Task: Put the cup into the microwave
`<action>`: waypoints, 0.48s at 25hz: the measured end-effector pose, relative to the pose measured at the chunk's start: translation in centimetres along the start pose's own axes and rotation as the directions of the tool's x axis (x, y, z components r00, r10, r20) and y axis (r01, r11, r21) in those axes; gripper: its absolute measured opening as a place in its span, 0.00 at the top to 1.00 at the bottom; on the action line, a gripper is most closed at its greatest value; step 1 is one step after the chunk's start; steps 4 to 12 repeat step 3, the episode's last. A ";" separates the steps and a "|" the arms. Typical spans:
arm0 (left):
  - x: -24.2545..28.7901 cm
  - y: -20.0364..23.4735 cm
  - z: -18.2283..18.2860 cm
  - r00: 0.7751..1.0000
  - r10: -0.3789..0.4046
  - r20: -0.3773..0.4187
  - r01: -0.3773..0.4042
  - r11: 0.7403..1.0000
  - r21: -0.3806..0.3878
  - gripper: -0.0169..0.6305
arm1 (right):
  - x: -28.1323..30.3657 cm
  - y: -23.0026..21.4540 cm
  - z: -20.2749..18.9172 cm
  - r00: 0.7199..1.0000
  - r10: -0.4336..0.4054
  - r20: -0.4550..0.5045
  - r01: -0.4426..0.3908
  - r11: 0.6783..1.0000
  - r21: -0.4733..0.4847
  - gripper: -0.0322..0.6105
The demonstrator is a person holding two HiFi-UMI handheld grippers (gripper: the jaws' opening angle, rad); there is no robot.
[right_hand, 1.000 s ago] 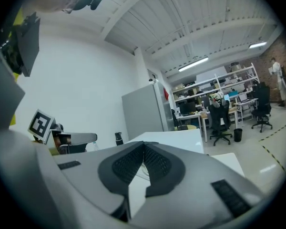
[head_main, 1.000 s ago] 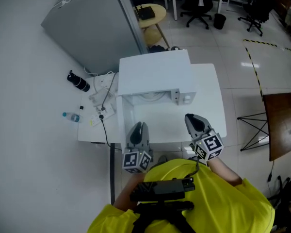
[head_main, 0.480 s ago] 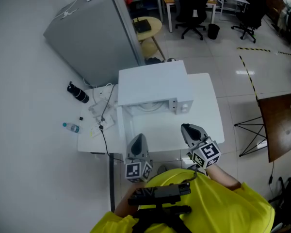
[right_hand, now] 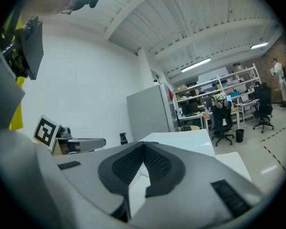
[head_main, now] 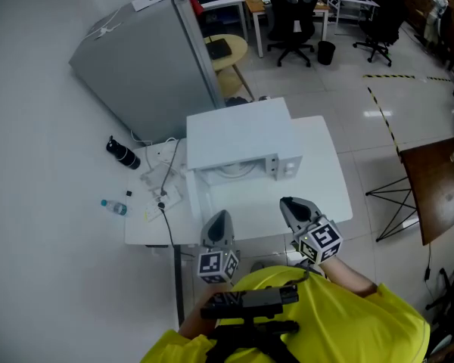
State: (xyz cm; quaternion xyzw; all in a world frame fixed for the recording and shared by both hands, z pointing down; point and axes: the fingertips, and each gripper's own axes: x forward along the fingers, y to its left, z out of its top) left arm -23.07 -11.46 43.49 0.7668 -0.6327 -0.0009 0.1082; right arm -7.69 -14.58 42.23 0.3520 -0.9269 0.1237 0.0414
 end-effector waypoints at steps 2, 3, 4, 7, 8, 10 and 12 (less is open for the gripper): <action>-0.2 0.1 0.0 1.000 -0.009 -0.001 0.009 1.000 0.001 0.97 | 0.1 0.4 -0.1 1.000 -0.001 -0.001 0.001 1.000 -0.002 0.94; -0.3 0.1 0.0 1.000 -0.013 -0.002 0.013 1.000 0.002 0.97 | 0.1 0.7 -0.2 1.000 -0.002 -0.001 0.002 1.000 -0.002 0.94; -0.3 0.1 0.0 1.000 -0.013 -0.002 0.013 1.000 0.002 0.97 | 0.1 0.7 -0.2 1.000 -0.002 -0.001 0.002 1.000 -0.002 0.94; -0.3 0.1 0.0 1.000 -0.013 -0.002 0.013 1.000 0.002 0.97 | 0.1 0.7 -0.2 1.000 -0.002 -0.001 0.002 1.000 -0.002 0.94; -0.3 0.1 0.0 1.000 -0.013 -0.002 0.013 1.000 0.002 0.97 | 0.1 0.7 -0.2 1.000 -0.002 -0.001 0.002 1.000 -0.002 0.94; -0.3 0.1 0.0 1.000 -0.013 -0.002 0.013 1.000 0.002 0.97 | 0.1 0.7 -0.2 1.000 -0.002 -0.001 0.002 1.000 -0.002 0.94; -0.3 0.1 0.0 1.000 -0.013 -0.002 0.013 1.000 0.002 0.97 | 0.1 0.7 -0.2 1.000 -0.002 -0.001 0.002 1.000 -0.002 0.94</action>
